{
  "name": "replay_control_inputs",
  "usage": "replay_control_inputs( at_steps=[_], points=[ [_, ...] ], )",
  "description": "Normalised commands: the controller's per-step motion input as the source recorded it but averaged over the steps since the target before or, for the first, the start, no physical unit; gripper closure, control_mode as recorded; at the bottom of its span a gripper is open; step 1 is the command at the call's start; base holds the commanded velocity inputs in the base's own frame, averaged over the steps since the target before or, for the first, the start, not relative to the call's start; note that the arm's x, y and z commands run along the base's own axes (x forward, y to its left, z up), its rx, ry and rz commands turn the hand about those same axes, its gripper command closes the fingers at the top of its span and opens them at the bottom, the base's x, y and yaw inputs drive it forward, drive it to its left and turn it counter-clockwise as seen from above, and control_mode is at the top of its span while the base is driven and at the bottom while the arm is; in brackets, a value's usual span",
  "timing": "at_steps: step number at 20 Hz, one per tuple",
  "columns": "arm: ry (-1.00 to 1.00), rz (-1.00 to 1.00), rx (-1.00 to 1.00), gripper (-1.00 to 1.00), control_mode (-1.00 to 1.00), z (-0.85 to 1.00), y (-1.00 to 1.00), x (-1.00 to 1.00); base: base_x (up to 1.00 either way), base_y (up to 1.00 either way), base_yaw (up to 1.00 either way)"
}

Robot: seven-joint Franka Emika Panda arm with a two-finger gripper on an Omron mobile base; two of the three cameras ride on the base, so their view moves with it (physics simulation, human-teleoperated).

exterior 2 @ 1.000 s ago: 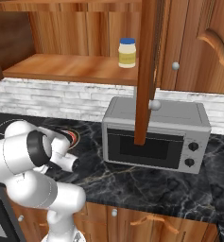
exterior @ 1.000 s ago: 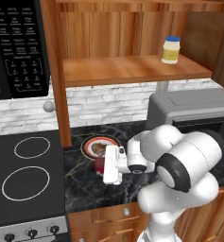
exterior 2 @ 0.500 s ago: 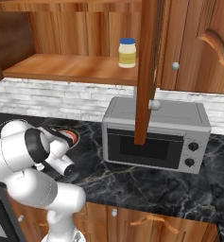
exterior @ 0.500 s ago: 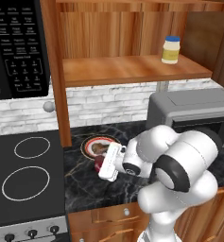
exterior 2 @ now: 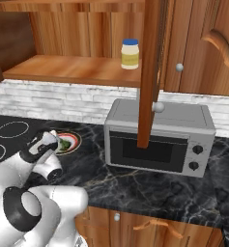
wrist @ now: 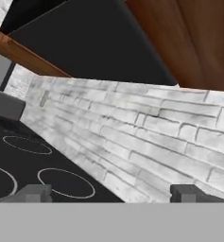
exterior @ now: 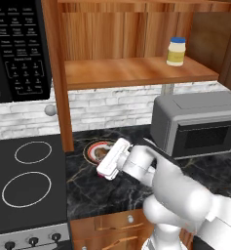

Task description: Pick the avocado and bread from the counter and place them on the plate. Then pick the jam from the cabinet and place it next to the plate. Lastly close the cabinet door.

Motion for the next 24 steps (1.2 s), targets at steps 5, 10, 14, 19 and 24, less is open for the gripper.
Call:
replay_control_inputs(
  at_steps=[5, 10, 14, 19, 24],
  points=[
    [0.24, -0.24, 0.06, -1.0, -1.0, 0.59, -0.04, -0.68, 0.0, 0.0, 0.0],
    [0.27, -0.26, 0.03, -1.0, -1.0, 0.51, -0.18, -0.49, 0.0, 0.0, 0.0],
    [0.27, -0.26, 0.03, -1.0, -1.0, 0.37, -0.34, -0.43, 0.0, 0.0, 0.0],
    [0.24, -0.23, 0.07, -1.0, -1.0, 0.37, -0.5, -0.47, 0.0, 0.0, 0.0],
    [0.15, -0.16, 0.1, -1.0, -1.0, 0.5, -0.5, -0.72, 0.0, 0.0, 0.0]
  ],
)
